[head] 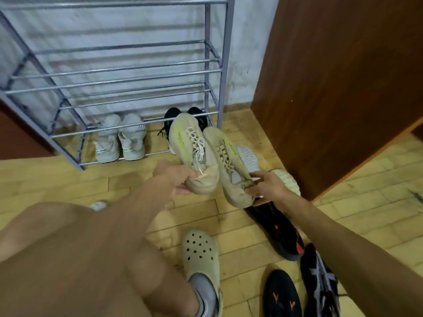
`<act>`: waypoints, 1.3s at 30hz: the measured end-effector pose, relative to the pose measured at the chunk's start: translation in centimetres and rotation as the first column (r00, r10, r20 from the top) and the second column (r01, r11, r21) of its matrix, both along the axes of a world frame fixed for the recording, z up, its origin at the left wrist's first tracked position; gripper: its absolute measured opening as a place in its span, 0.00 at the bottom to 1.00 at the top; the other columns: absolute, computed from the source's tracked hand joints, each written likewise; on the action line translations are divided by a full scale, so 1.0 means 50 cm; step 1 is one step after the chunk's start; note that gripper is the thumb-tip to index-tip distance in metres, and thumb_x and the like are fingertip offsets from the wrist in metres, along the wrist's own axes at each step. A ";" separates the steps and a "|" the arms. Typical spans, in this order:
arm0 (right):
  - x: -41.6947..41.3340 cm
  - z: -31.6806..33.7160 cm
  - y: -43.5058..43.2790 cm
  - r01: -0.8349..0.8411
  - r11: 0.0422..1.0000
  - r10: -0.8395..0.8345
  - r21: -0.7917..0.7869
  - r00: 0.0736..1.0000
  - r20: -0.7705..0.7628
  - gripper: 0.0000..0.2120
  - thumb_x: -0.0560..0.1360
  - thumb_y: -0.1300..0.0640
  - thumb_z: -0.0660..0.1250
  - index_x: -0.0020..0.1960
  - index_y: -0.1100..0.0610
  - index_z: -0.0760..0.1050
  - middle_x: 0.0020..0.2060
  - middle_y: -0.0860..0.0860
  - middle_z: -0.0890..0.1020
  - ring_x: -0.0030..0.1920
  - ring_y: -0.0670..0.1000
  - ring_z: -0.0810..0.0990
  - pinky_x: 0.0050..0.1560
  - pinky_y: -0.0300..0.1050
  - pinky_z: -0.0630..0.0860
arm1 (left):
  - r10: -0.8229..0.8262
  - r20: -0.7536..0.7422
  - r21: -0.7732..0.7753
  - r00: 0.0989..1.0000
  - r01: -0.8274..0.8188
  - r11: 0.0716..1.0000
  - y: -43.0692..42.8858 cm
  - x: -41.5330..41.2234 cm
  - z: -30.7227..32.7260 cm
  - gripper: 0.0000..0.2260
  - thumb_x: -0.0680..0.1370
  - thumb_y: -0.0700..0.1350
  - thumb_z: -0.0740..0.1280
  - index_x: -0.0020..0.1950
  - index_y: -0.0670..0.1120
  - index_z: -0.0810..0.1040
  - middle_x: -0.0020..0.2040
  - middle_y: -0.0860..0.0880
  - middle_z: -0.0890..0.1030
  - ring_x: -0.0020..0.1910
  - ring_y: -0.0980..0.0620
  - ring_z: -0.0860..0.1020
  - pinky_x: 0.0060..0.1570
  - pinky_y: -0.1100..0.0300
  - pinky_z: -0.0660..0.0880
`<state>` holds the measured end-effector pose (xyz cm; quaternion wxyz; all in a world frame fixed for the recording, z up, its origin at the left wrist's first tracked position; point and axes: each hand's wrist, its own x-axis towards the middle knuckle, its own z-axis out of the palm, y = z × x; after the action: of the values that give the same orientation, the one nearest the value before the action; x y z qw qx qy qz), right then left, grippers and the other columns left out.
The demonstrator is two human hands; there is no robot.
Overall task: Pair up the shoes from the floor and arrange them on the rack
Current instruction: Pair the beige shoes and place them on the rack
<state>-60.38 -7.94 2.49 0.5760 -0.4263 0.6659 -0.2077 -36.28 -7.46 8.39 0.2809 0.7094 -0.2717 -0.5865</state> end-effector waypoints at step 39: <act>0.225 0.056 -0.474 0.031 0.993 -0.040 -0.110 0.996 -0.080 0.10 0.77 0.55 0.67 0.58 0.54 0.76 0.47 0.51 0.79 0.40 0.48 0.77 0.36 0.42 0.78 | -0.014 0.308 -0.236 0.951 0.090 0.967 -0.442 0.139 -0.046 0.16 0.74 0.47 0.70 0.58 0.41 0.74 0.55 0.43 0.77 0.43 0.51 0.76 0.34 0.60 0.73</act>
<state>-49.11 -31.62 5.31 0.5204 -0.4532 0.6841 -0.2362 -29.32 -29.54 6.11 0.3064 0.7430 -0.4013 -0.4392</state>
